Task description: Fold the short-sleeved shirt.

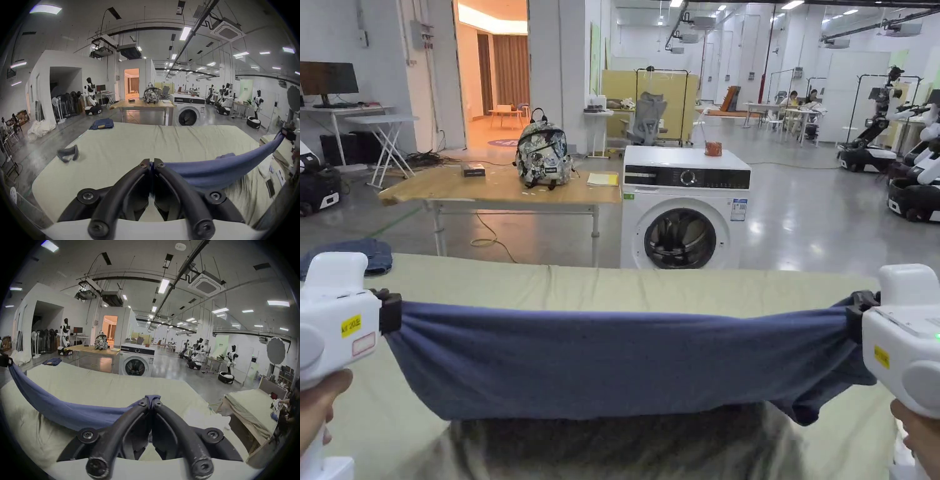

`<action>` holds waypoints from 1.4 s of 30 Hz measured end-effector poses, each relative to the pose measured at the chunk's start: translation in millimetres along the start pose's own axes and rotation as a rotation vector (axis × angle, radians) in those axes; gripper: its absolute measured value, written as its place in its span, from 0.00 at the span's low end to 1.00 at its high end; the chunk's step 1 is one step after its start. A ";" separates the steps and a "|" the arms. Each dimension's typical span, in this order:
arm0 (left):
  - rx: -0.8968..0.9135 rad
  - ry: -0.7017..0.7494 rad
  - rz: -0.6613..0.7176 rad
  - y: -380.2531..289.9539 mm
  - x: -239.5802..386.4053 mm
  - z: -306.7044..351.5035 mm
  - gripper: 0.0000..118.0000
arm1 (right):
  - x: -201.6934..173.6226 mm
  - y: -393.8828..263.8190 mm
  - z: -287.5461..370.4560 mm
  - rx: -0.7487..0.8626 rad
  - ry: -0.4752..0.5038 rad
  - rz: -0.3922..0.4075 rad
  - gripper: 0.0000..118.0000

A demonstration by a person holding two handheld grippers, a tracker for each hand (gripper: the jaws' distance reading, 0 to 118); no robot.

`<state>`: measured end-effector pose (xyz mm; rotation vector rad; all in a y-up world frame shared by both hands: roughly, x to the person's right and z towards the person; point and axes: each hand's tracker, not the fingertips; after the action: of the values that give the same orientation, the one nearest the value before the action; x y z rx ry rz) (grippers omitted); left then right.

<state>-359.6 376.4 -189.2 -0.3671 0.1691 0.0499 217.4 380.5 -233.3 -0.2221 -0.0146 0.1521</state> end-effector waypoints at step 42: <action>-0.693 0.004 -0.055 -270.6 -17.4 20.7 0.02 | -15.2 -266.9 54.2 -0.860 0.139 0.113 0.09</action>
<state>-352.1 131.3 -71.6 -1.0628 0.1414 0.0524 240.3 132.8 -121.5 -1.0923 0.0725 0.2365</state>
